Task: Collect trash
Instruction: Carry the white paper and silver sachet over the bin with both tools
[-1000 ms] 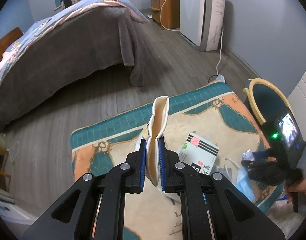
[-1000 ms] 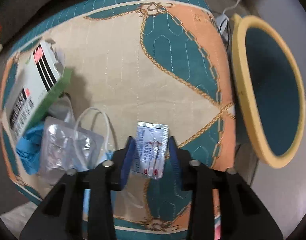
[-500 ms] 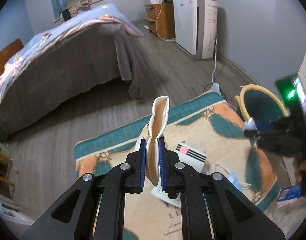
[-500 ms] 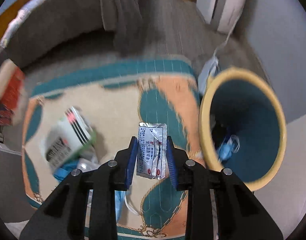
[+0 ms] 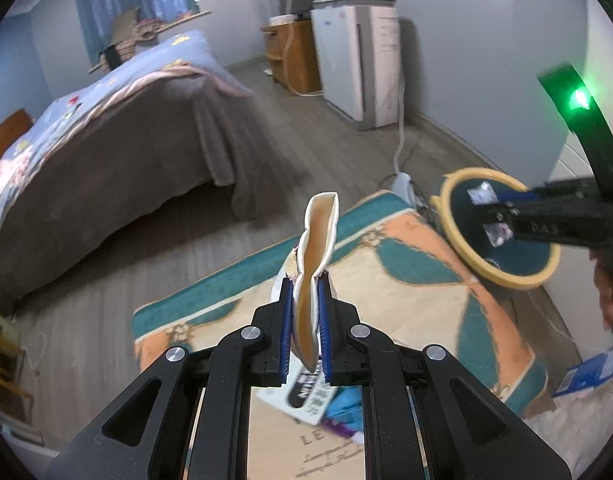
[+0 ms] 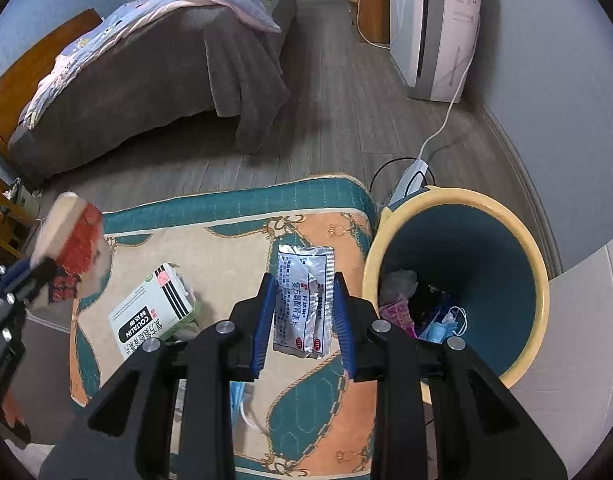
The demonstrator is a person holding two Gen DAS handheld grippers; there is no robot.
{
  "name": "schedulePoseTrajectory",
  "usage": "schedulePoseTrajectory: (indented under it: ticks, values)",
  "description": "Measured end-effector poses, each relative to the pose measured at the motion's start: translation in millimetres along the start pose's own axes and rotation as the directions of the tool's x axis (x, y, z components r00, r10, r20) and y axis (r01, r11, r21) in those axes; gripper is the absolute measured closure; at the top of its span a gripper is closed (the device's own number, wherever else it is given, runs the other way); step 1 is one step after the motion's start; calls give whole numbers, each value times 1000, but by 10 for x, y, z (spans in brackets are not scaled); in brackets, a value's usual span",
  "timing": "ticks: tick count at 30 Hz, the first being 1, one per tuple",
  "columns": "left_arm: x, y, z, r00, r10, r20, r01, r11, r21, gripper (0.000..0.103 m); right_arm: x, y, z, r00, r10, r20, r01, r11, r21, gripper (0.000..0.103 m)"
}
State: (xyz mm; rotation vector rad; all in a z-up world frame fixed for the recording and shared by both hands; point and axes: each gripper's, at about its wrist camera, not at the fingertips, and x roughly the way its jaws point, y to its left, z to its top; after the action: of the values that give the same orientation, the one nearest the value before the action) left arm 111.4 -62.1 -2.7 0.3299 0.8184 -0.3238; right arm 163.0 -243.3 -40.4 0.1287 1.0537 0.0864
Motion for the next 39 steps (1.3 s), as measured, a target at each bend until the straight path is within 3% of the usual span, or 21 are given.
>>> schedulePoseTrajectory:
  ticks: [16, 25, 32, 39]
  values:
    - [326, -896, -43, 994, -105, -11, 105, 983, 149, 90, -74, -550, -33, 997, -77, 19, 77, 997, -26, 75]
    - [334, -1408, -55, 983, -184, -9, 183, 970, 158, 90, 158, -1271, -98, 995, -86, -49, 93, 982, 162, 75]
    - [402, -1867, -87, 969, -247, -26, 248, 958, 141, 90, 159, -1604, -162, 994, -104, -46, 112, 962, 248, 75]
    - [596, -1915, 124, 960, -278, -44, 281, 954, 102, 90, 157, -1947, -266, 990, -129, -53, 139, 928, 344, 75]
